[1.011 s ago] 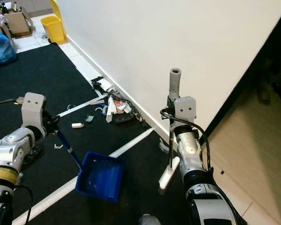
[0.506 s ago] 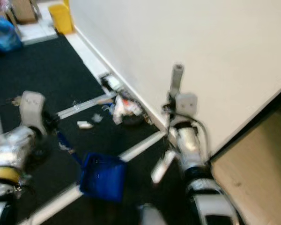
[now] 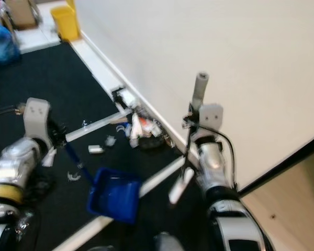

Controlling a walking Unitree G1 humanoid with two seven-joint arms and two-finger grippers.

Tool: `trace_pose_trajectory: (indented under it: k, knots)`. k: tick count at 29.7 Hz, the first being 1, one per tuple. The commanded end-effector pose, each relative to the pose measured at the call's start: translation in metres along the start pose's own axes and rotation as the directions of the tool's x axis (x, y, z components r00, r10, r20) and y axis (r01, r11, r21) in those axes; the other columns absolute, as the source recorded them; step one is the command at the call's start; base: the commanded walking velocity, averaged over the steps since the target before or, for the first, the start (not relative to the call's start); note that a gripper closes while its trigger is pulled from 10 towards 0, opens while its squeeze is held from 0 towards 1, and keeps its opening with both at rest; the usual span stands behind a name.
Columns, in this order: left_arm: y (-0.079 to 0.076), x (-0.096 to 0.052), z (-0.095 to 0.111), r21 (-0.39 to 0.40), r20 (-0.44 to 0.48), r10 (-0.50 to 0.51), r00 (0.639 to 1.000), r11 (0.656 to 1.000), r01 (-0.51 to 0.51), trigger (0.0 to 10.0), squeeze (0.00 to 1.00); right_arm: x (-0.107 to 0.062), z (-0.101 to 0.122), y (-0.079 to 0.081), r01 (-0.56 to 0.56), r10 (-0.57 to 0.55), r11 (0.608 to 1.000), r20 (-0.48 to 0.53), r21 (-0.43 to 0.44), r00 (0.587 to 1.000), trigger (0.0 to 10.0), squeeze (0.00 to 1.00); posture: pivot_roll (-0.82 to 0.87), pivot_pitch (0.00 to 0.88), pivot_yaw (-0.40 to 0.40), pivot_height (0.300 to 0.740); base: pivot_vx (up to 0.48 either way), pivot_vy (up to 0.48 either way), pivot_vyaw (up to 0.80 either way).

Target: Sweep floor

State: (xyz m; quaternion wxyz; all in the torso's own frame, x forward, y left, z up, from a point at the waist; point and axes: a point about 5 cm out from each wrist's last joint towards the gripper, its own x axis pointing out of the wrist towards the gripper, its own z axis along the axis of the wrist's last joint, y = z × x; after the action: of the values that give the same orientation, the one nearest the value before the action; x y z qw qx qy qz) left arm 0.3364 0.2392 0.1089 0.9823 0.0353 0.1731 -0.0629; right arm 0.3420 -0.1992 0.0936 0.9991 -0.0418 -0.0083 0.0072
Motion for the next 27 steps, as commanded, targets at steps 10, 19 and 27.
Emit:
trace_pose_trajectory:
  k: [10, 19, 27]
  knots:
    - [-0.0033, -0.0003, 0.0047, 0.017, 0.036, -0.020, 0.999, 1.000, 0.019, 10.0, 0.00, 0.0014, 0.0045, 0.0018, -0.006, 0.007, 1.000, 0.024, -0.010, 1.000, 10.0, 0.00, 0.07, 0.037, -0.003, 0.740, 0.420, -0.049, 0.00]
    - [-0.0033, 0.0000, 0.0047, 0.023, 0.034, -0.024, 0.999, 0.999, 0.023, 10.0, 0.00, 0.0012, 0.0041, 0.0015, -0.005, 0.005, 1.000, 0.022, -0.009, 1.000, 10.0, 0.00, 0.07, 0.040, -0.002, 0.740, 0.363, -0.308, 0.00]
    - [-0.0043, 0.0003, 0.0041, 0.023, 0.033, -0.028, 0.999, 0.999, 0.027, 10.0, 0.00, 0.0010, 0.0039, 0.0019, -0.005, 0.005, 1.000, 0.023, -0.007, 1.000, 10.0, 0.00, 0.07, 0.040, -0.001, 0.740, 0.331, -0.344, 0.00]
